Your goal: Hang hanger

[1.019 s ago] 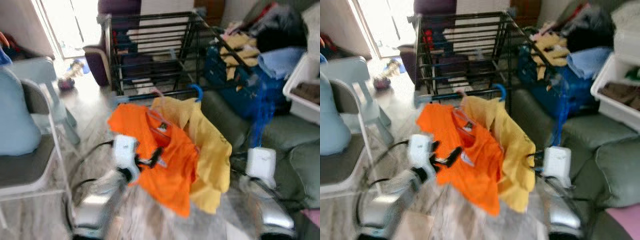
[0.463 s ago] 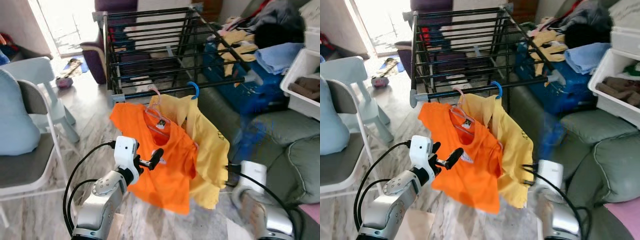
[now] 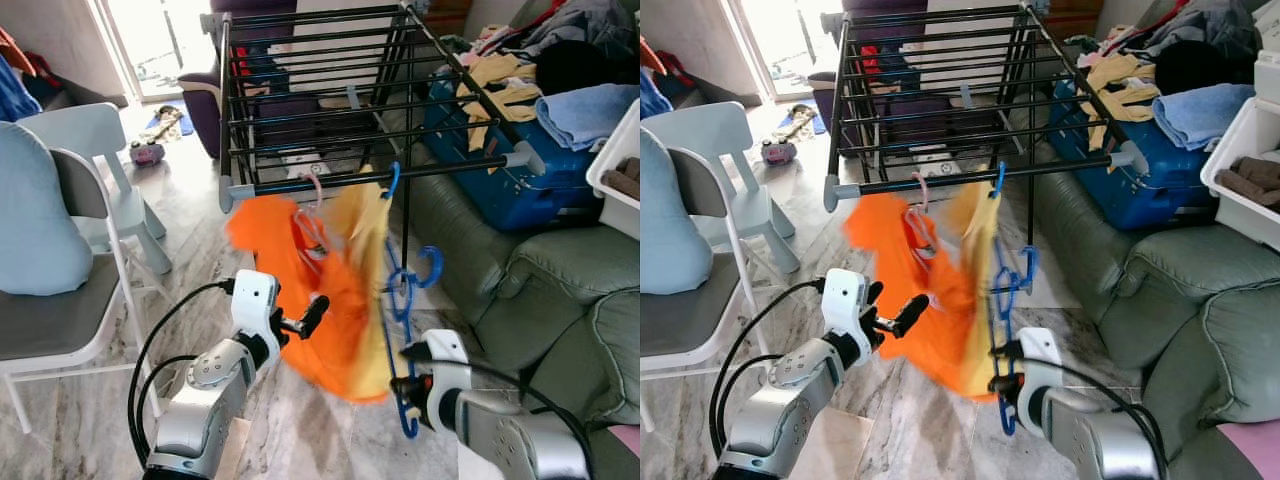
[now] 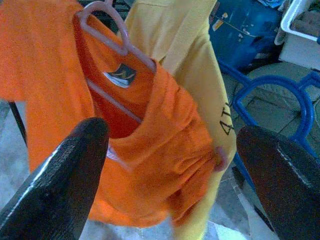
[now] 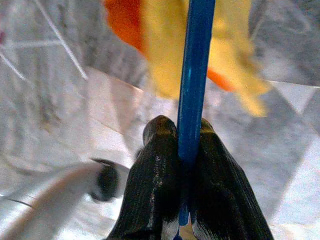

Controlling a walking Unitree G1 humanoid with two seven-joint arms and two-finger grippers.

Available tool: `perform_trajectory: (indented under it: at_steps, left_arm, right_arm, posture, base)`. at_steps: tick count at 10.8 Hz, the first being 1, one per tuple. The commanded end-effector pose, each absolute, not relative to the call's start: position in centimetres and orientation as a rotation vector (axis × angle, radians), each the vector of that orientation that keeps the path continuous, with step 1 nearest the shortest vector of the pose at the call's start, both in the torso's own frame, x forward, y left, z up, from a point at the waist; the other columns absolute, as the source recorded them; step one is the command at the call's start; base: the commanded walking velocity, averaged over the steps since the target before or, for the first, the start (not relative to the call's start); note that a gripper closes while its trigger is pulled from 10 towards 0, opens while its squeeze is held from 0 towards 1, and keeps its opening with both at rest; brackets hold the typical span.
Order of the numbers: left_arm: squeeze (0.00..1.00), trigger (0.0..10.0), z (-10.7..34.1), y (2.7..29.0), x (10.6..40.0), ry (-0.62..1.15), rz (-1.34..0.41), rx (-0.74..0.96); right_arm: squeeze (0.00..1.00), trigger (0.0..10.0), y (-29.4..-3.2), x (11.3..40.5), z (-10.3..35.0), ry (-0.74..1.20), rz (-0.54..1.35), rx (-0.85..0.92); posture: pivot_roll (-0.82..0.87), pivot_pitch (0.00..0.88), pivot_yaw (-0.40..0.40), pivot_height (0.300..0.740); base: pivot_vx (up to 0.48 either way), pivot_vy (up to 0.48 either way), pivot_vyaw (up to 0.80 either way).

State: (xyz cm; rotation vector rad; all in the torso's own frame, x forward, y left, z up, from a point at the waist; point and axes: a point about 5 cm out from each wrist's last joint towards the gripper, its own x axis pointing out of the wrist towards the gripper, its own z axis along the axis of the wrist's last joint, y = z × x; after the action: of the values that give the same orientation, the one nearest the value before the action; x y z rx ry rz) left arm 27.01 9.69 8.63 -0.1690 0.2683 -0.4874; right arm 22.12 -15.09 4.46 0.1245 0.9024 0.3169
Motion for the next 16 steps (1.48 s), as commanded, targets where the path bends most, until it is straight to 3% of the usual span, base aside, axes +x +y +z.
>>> perform_trajectory:
  at_steps: [1,3,6,11,16]
  left_arm:
    - [0.0,10.0,8.5,9.8,27.1,0.278,-0.492,-0.161]
    - [0.0,10.0,8.6,9.8,27.1,0.268,-0.501,-0.173]
    - [0.0,10.0,8.8,10.2,27.1,0.261,-0.51,-0.18]
    - [0.0,10.0,8.6,11.2,27.3,0.267,-0.502,-0.165]
    - [0.0,10.0,8.4,10.6,26.9,0.281,-0.522,-0.167]
  right_arm:
    - [0.0,10.0,-16.8,23.1,4.8,0.833,0.223,0.017]
    - [0.0,10.0,-20.3,24.6,5.6,0.771,0.051,-0.03]
    - [0.0,10.0,-23.4,24.5,5.6,0.754,-0.002,-0.12]
    - [0.0,10.0,-23.2,24.6,4.6,0.76,0.005,-0.12]
    - [0.0,10.0,-25.7,25.8,5.5,0.682,-0.154,-0.137]
  posture:
    - [-0.18,0.0,0.016,0.74]
    - [-0.18,0.0,0.018,0.74]
    - [-0.18,0.0,0.022,0.74]
    - [-0.18,0.0,0.025,0.74]
    - [-0.18,0.0,0.029,0.74]
  base:
    - [0.0,0.0,0.0]
    - [0.0,0.0,0.0]
    - [0.0,0.0,0.0]
    - [0.324,0.0,0.0]
    - [0.325,0.0,0.0]
